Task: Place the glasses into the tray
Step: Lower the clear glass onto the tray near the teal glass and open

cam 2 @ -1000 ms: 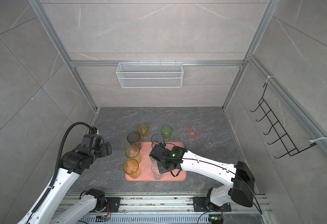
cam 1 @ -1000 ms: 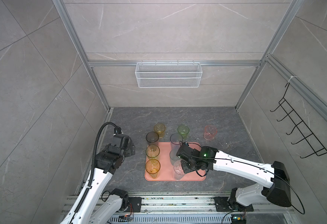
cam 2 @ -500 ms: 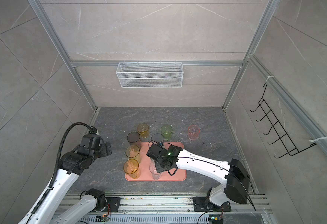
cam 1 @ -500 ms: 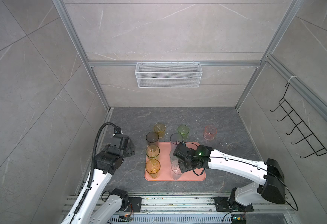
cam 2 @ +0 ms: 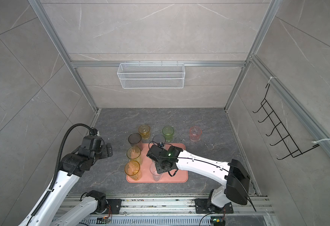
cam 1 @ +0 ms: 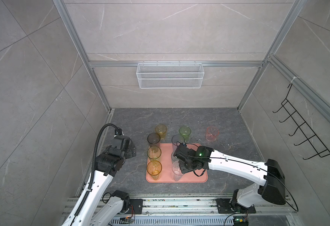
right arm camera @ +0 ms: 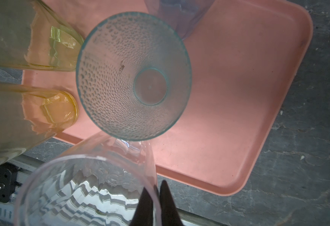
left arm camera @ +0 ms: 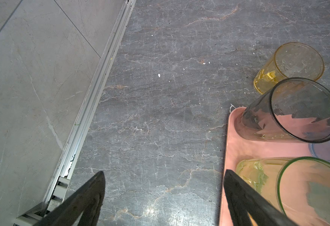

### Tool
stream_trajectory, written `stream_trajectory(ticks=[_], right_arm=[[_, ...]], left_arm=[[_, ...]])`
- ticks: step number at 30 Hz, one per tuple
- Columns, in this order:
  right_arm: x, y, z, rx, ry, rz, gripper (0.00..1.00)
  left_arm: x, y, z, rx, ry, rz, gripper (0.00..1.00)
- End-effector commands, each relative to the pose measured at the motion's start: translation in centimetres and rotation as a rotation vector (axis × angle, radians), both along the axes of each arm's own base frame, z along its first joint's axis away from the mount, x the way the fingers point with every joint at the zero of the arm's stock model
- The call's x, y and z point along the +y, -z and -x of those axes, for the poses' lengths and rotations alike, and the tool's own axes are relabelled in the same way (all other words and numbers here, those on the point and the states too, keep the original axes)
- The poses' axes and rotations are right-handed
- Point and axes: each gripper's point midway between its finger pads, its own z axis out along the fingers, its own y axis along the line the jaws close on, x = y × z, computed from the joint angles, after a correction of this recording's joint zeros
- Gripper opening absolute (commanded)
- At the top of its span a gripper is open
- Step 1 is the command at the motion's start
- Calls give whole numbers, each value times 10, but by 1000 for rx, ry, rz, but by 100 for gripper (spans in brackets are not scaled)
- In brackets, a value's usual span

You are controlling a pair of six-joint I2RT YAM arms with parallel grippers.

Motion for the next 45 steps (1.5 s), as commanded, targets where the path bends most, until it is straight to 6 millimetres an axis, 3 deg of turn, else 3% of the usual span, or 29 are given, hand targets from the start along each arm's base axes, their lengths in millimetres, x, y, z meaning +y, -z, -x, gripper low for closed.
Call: stream_trajectory(ticks=[1, 23, 31, 36, 45], right_arm=[[2, 2, 0, 12, 4, 16, 9], [-2, -4, -1, 6, 18, 31, 7], [-1, -10, -2, -4, 21, 15, 31], [-7, -34, -9, -61, 26, 25, 40], [-1, -103, -38, -249, -21, -17, 43]], left_arm=[[3, -3, 0, -21, -15, -1, 95], [5, -3, 0, -22, -20, -2, 95], [5, -3, 0, -20, -21, -2, 95], [5, -2, 0, -19, -21, -2, 95], [5, -3, 0, -21, -23, -1, 95]])
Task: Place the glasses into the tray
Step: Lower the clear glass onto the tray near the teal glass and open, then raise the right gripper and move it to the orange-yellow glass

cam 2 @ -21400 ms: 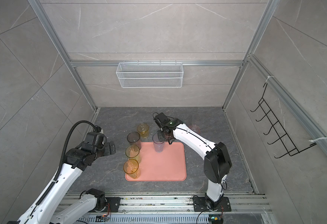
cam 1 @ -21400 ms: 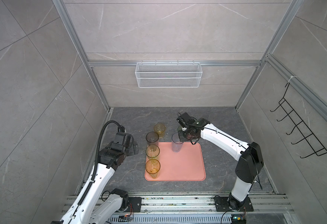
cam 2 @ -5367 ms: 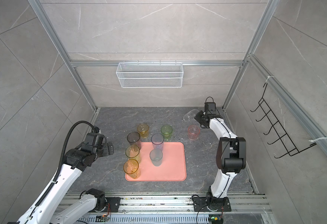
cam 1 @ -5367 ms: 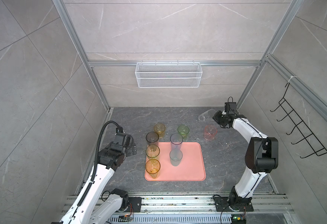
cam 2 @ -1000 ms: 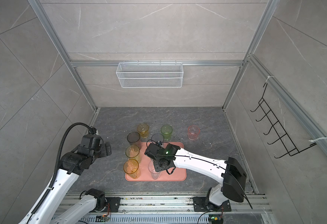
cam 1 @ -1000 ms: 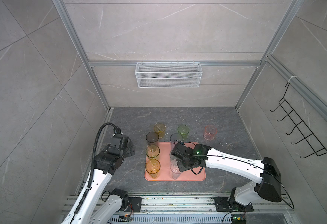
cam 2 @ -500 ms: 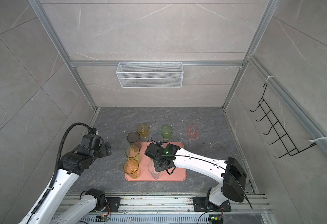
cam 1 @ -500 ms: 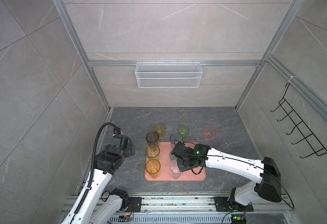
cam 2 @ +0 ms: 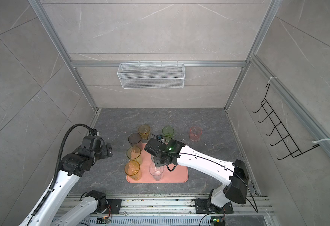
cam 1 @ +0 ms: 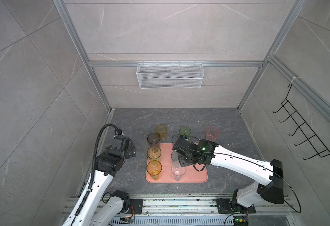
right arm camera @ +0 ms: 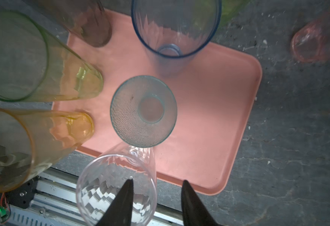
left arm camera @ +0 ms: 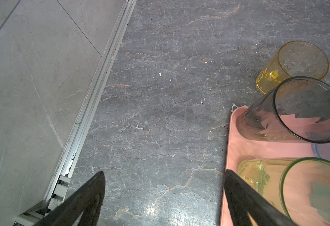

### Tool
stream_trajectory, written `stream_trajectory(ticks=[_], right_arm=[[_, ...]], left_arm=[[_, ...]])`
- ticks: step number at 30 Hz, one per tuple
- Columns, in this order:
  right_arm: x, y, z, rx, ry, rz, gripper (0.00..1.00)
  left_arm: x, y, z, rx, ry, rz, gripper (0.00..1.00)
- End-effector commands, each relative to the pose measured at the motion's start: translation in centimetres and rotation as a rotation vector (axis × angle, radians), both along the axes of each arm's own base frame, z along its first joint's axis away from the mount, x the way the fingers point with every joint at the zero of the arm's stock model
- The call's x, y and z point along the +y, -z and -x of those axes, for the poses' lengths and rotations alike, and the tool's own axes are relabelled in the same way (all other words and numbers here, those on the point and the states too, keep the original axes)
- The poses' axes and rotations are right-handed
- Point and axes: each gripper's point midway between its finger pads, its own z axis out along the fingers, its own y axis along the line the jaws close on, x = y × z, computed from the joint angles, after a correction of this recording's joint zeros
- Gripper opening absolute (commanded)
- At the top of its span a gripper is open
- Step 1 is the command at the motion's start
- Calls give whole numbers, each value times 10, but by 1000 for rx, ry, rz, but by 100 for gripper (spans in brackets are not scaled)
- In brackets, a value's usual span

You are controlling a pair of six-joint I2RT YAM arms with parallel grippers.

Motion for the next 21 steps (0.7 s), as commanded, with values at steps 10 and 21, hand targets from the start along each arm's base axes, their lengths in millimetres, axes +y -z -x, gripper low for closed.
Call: stream_trajectory(ticks=[10, 21], right_arm=[[-13, -108, -69, -356, 26, -100, 51], [-15, -124, -147, -437, 50, -105, 52]], left_arm=[[5, -8, 1, -39, -23, 0, 95], [5, -7, 1, -39, -25, -1, 95]])
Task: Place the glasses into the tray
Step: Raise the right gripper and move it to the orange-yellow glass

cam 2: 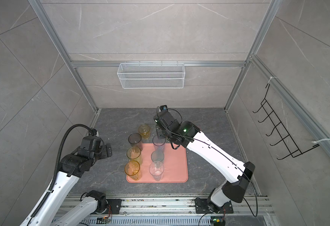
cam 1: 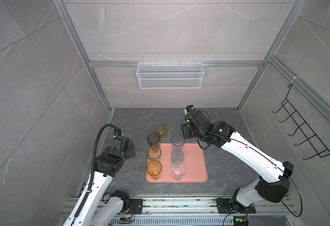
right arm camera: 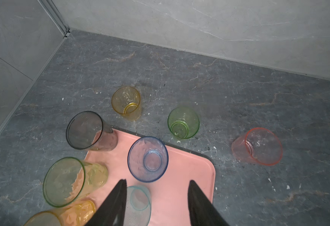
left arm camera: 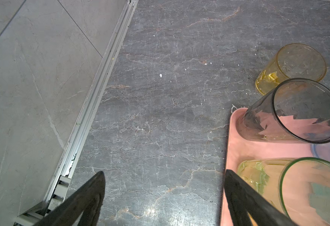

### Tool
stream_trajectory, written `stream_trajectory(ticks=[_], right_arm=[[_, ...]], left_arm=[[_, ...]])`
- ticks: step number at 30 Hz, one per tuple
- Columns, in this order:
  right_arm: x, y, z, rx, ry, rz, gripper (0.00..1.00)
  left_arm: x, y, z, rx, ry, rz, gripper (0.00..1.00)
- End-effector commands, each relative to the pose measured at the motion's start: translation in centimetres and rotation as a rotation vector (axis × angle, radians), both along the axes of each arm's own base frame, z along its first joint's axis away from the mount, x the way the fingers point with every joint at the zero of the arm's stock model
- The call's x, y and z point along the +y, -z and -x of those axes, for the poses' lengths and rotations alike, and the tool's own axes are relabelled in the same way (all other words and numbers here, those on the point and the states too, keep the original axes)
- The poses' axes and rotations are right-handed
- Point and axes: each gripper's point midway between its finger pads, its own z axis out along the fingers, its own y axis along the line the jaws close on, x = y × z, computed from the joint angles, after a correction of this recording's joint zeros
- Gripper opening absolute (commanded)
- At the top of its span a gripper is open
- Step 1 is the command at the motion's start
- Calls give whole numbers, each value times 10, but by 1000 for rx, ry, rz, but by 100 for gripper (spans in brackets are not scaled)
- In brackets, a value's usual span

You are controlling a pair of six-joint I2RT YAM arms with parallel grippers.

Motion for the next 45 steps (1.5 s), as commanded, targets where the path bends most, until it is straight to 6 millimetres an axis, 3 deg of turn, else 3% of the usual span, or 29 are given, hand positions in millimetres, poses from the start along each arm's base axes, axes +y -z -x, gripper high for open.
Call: stream_trajectory(ticks=[1, 4, 10, 16, 21, 33, 45], right_arm=[[-1, -11, -31, -65, 28, 29, 52], [-2, -8, -53, -72, 62, 62, 52], [21, 8, -85, -48, 15, -10, 54], [54, 53, -118, 46, -52, -100, 53], [70, 88, -135, 110, -52, -95, 53], [93, 147, -146, 243, -57, -114, 53], [101, 177, -149, 320, -49, -89, 53]], left_arm=[[5, -4, 0, -26, -25, -4, 95], [5, -3, 0, -24, -27, -5, 95], [5, -3, -1, -20, -27, -10, 95], [2, -1, 0, -15, -12, 5, 95], [3, -2, 0, -18, -14, 3, 95], [1, -1, 1, -13, -12, 12, 95], [1, -1, 1, -13, -7, 10, 95]])
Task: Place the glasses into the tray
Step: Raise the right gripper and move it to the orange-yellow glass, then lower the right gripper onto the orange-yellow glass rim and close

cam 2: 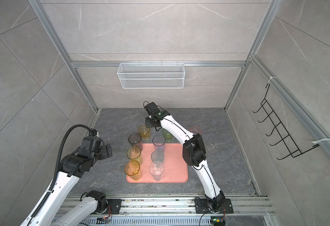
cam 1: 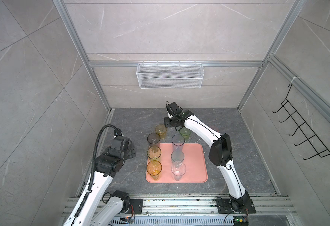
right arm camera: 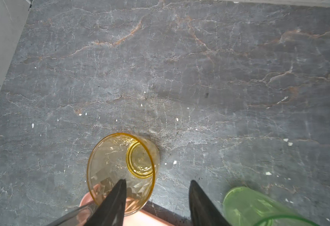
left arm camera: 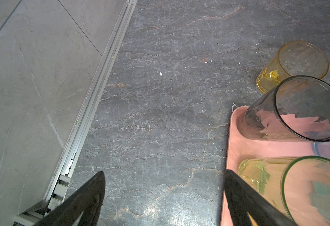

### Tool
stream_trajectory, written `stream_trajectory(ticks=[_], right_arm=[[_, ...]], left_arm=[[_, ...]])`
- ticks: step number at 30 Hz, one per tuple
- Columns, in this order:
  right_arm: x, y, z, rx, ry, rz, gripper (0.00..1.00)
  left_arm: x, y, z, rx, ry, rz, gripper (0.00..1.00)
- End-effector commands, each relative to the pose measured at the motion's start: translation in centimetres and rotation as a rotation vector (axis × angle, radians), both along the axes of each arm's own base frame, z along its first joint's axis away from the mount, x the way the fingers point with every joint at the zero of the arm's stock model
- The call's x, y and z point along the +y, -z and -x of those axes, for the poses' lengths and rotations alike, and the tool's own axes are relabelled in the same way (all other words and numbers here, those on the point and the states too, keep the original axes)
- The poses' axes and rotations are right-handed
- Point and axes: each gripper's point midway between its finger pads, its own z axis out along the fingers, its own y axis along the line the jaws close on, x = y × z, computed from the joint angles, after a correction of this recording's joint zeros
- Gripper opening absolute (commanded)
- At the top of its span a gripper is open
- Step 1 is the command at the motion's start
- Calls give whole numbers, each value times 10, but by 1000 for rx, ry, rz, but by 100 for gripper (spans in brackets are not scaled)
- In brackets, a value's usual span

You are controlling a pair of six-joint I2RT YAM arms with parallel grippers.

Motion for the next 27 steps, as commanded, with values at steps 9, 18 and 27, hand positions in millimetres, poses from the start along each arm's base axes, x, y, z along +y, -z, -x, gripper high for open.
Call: stream_trajectory(ticks=[9, 18, 27], right_arm=[[11, 23, 3, 83, -10, 17, 52], [16, 34, 4, 110, -9, 31, 47], [21, 51, 1, 128, -14, 36, 39]], left_arm=[[2, -4, 1, -25, -9, 11, 95], [0, -5, 1, -27, -2, 20, 94], [-1, -6, 1, -35, 3, 27, 95]])
